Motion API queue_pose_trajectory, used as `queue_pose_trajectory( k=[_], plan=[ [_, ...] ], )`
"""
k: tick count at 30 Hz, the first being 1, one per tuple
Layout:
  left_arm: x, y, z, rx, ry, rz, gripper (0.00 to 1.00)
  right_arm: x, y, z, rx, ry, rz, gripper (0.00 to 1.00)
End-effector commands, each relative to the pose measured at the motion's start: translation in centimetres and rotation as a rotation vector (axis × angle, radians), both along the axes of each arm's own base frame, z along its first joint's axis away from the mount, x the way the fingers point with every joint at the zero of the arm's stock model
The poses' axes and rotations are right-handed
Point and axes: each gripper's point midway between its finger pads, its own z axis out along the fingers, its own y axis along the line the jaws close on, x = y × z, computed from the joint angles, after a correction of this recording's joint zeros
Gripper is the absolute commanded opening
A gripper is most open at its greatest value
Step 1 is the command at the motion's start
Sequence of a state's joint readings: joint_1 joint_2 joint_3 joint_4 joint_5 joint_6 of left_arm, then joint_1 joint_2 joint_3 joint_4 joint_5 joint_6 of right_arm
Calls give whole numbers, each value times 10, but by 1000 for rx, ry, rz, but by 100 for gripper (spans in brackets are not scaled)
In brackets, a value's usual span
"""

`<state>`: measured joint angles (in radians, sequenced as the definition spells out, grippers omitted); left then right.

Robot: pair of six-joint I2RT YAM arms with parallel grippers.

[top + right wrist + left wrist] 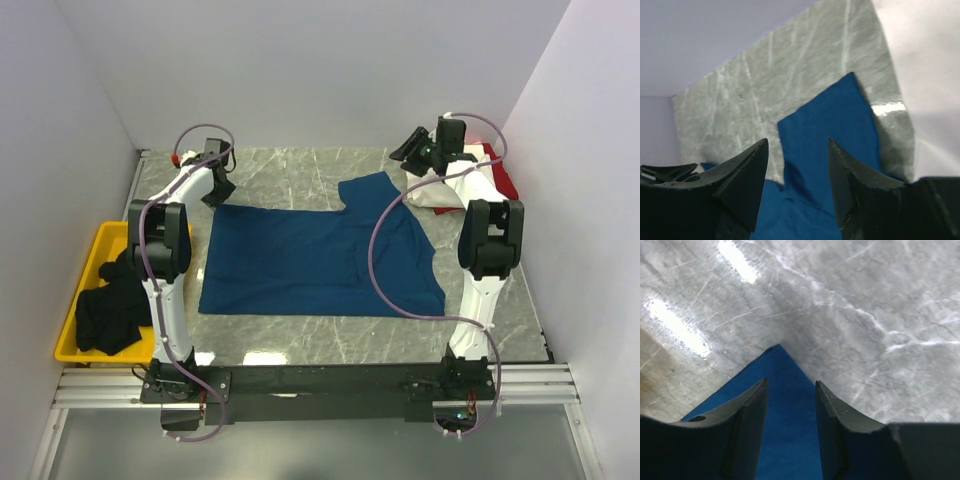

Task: Fold and stack the t-shirts
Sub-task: Fold the tshirt

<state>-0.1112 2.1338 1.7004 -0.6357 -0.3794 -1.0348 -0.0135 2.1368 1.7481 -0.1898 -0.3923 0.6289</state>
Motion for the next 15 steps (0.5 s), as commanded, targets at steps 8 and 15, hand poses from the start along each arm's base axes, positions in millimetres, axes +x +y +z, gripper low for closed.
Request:
queue_pose_trajectory(
  k=[8, 15],
  plan=[
    [6, 7, -5, 49, 19, 56, 44, 4, -12, -60, -123, 124, -9, 57],
    [11, 5, -11, 45, 27, 55, 42, 0, -22, -72, -183, 152, -25, 57]
  ],
)
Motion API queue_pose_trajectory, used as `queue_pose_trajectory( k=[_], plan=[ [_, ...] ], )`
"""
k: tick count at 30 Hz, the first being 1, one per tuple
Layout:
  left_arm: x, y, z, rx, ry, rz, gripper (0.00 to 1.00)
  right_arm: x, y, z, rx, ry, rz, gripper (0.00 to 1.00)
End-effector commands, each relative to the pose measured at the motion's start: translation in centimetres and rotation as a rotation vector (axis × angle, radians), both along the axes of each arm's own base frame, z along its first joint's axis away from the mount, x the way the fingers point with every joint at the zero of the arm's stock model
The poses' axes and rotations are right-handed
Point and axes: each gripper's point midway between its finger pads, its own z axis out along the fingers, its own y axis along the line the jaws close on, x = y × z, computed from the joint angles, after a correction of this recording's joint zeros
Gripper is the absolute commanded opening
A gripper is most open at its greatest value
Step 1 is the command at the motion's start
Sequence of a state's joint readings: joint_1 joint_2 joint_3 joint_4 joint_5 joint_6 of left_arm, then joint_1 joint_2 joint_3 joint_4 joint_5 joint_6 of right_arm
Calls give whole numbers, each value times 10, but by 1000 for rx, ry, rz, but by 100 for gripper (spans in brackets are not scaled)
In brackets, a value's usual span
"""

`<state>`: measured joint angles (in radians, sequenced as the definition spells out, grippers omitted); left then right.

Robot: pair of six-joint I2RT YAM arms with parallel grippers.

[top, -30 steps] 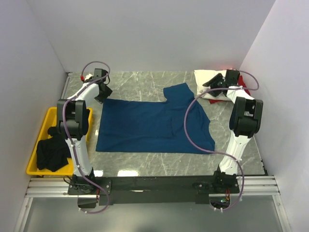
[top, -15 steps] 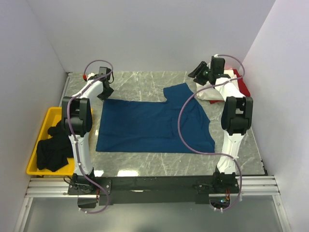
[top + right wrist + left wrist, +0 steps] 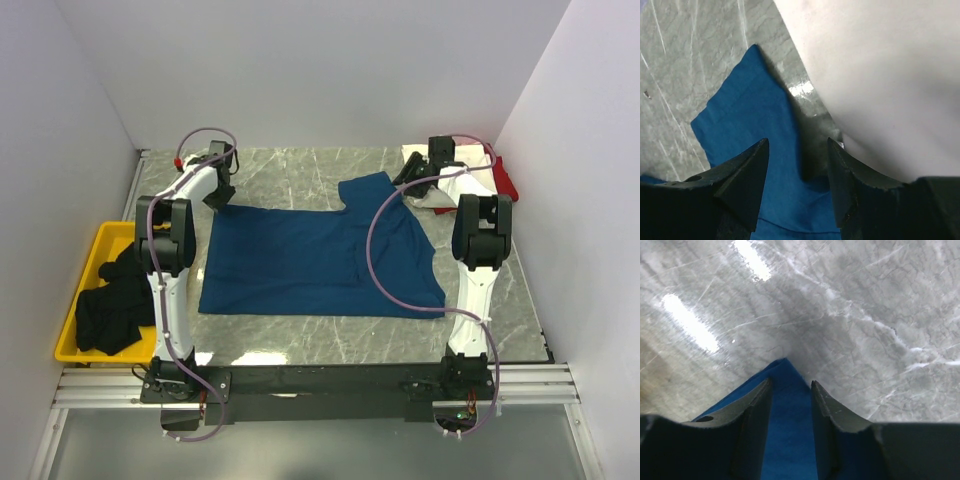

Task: Fold and stack the t-shirts
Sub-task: Fold the tshirt

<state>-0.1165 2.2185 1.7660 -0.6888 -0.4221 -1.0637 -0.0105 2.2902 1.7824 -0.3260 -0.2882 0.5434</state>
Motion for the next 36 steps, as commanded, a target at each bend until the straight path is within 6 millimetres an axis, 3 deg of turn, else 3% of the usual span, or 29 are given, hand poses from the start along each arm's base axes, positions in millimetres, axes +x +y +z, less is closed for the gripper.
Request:
queue_pose_trajectory(
  k=[1, 4, 5, 11, 17, 21, 28, 34, 36],
  plan=[
    [10, 0, 10, 14, -29, 16, 41, 14, -5, 25, -60, -73, 12, 57],
    [10, 0, 7, 9, -26, 16, 39, 14, -3, 21, -58, -64, 23, 57],
    [10, -1, 6, 8, -25, 18, 37, 13, 11, 21, -56, -63, 49, 57],
    [8, 0, 3, 10, -13, 18, 30, 11, 23, 14, -45, -46, 85, 56],
    [7, 0, 3, 13, -9, 15, 20, 6, 24, 9, -66, -18, 80, 51],
    [6, 0, 2, 14, -5, 11, 14, 4, 22, 10, -69, -19, 70, 42],
    [8, 1, 8, 15, -17, -2, 3, 5, 22, 20, -55, -39, 69, 13],
    [11, 1, 20, 15, -41, -22, 1, 7, 17, 48, -45, -93, 58, 0],
    [10, 1, 23, 16, -42, -26, 1, 8, 13, 59, -48, -111, 52, 0]
  ],
)
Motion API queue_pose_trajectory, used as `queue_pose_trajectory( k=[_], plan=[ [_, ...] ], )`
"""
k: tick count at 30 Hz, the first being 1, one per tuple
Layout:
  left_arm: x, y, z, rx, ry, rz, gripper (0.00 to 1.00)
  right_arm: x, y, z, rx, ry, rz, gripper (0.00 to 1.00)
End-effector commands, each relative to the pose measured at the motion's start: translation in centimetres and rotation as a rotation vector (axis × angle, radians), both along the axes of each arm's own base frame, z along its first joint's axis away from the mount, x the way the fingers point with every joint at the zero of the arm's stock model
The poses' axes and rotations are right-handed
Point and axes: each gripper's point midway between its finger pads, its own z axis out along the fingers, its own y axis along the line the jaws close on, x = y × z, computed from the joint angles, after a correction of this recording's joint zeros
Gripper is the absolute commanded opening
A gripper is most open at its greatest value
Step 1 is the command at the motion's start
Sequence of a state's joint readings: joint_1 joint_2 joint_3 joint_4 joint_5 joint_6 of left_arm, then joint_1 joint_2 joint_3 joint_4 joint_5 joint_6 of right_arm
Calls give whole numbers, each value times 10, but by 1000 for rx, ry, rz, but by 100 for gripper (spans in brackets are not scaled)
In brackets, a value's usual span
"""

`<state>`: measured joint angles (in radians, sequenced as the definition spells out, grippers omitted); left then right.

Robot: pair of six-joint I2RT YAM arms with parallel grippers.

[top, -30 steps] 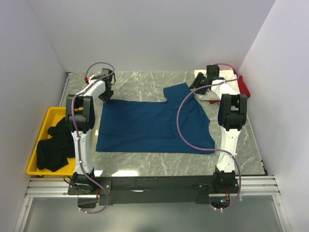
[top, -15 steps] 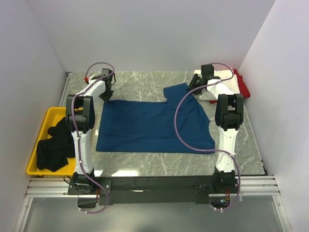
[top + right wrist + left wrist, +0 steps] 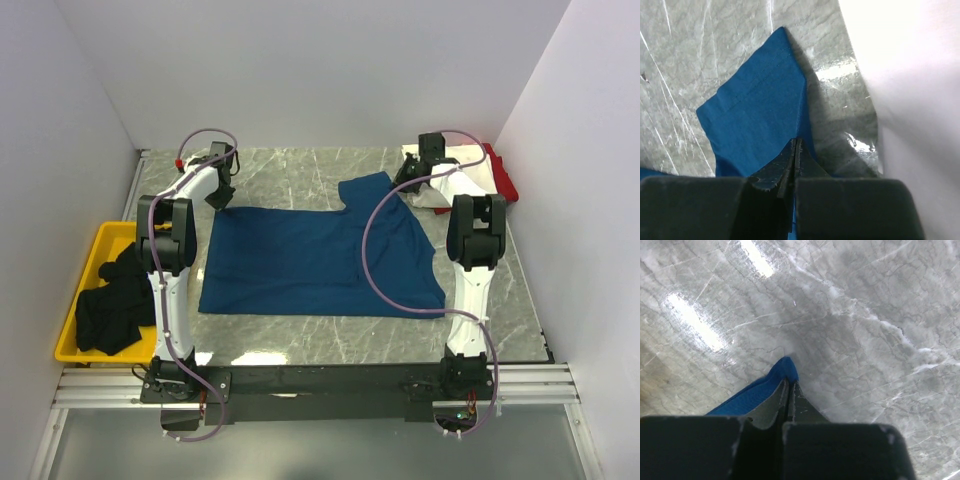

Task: Fold and stack the t-shirts
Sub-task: Fold the tshirt

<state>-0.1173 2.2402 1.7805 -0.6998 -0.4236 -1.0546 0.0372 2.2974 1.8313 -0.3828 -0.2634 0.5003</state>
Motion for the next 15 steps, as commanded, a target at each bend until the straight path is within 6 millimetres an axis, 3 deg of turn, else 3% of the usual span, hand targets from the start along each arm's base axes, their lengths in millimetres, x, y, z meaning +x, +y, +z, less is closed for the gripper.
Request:
queue_pose_trajectory(
  k=[1, 8, 15],
  plan=[
    [11, 1, 33, 9, -69, -20, 1, 9, -10, 55, 1, -117, -11, 0],
    [11, 9, 48, 17, -98, -19, 1, 1, -17, 83, 7, -169, -20, 0],
    [12, 11, 61, 17, -121, -31, 1, -9, -17, 92, 6, -184, -19, 0]
  ],
)
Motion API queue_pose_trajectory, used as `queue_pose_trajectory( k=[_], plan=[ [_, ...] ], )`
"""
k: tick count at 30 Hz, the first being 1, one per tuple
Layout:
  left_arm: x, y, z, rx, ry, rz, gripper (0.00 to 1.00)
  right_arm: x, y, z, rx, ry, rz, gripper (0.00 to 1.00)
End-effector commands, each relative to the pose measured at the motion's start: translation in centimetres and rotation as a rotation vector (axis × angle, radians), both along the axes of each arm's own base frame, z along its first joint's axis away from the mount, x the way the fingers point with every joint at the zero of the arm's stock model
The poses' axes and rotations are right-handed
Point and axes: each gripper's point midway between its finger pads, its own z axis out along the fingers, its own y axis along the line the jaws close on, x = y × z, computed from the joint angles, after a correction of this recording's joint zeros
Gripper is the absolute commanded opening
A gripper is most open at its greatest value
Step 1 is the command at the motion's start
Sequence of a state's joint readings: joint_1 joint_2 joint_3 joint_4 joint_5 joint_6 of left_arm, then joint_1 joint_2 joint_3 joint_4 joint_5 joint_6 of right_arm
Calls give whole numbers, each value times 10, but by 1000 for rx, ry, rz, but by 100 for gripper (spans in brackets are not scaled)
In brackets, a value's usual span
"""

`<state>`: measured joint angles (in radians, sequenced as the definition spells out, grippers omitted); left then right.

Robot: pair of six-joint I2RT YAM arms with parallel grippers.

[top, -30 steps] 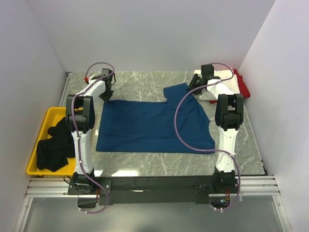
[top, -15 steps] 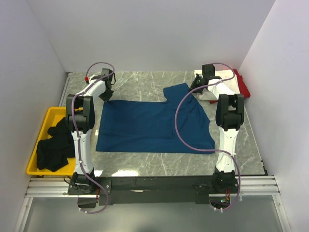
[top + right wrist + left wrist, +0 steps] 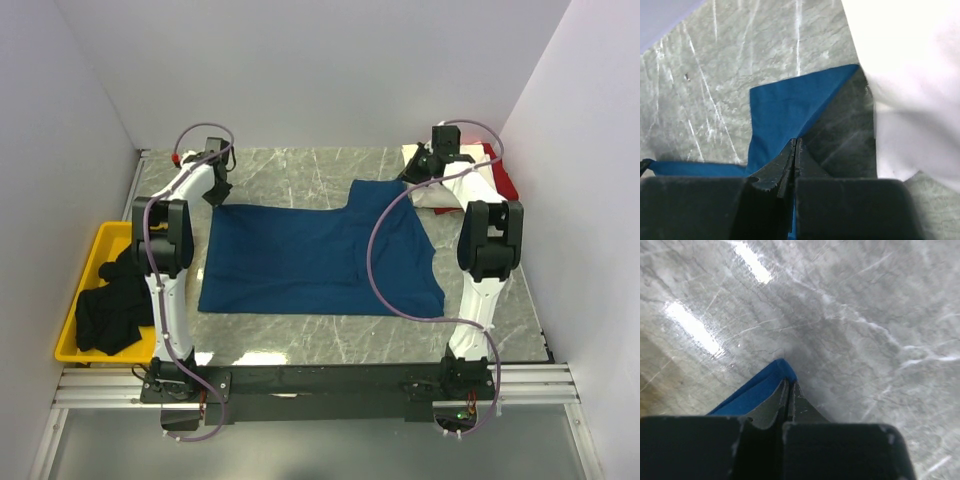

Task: Fold and stack the t-shirts
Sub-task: Fold the tshirt

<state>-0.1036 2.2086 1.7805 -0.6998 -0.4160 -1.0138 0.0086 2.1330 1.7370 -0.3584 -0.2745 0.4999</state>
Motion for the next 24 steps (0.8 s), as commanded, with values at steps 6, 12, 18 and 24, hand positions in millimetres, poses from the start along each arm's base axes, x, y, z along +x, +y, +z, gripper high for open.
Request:
queue_pose_trajectory(
  k=[6, 12, 18, 24],
  plan=[
    [10, 8, 52, 2, -118, -15, 1, -4, -19, 38, 1, -94, -30, 0],
    [6, 9, 58, 2, -121, -21, 1, -14, -23, 48, 2, -112, -38, 0],
    [-4, 11, 69, -12, -145, -26, 1, -36, -26, 58, 10, -130, -51, 0],
    [-20, 8, 77, -41, -164, -38, 1, -69, -24, 47, 24, -98, -61, 0]
  ],
)
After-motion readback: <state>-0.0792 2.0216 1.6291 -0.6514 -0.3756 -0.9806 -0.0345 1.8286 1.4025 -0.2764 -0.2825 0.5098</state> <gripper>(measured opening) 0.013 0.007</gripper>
